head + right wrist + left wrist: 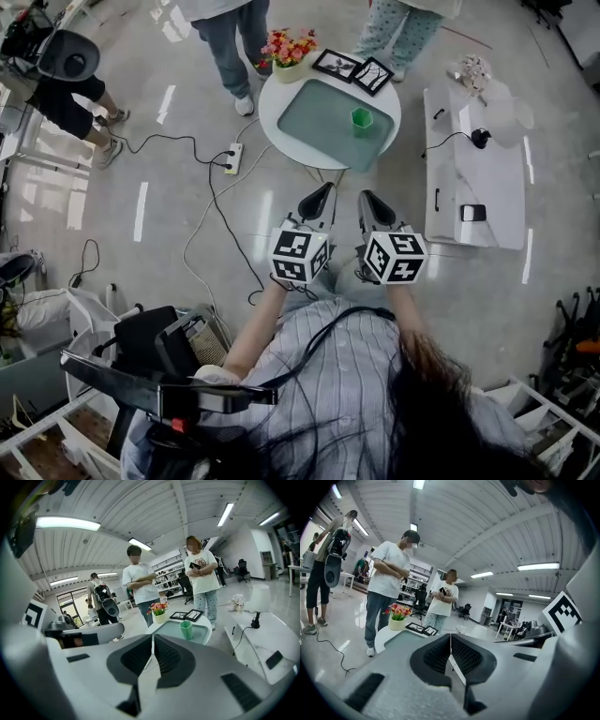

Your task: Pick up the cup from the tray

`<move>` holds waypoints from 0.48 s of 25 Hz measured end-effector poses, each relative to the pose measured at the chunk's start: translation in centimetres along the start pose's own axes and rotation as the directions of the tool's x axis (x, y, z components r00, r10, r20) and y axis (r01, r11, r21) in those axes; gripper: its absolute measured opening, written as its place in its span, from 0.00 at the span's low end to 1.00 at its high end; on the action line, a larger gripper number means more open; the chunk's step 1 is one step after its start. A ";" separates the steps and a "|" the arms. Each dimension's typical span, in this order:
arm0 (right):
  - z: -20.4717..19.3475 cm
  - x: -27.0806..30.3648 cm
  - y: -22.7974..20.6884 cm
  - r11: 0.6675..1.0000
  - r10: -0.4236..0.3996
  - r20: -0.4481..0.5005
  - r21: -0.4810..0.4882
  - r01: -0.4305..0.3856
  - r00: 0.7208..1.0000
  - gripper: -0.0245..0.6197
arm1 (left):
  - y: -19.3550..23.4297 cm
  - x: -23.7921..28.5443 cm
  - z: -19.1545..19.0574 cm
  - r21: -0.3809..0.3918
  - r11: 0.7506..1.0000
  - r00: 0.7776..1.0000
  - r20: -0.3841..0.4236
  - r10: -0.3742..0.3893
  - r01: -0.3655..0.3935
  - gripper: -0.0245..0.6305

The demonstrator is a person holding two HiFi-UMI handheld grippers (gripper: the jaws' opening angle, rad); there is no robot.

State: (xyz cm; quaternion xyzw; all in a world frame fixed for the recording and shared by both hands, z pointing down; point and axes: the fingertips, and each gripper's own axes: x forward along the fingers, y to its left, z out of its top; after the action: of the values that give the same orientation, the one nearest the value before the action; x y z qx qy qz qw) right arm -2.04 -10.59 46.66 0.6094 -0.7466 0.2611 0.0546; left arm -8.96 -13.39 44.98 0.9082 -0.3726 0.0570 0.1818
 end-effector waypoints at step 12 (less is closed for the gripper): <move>1.5 5.2 -2.3 1.000 0.014 -0.021 0.009 -0.013 1.000 0.09 | 2.7 4.2 0.2 -0.005 1.000 1.000 -0.028 0.002 -0.002 0.06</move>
State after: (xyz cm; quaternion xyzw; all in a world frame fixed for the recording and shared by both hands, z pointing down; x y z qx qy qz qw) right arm -0.85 -16.12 48.14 0.6018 -0.7489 0.2714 0.0581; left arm -7.84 -17.99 46.52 0.9066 -0.3709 0.0689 0.1890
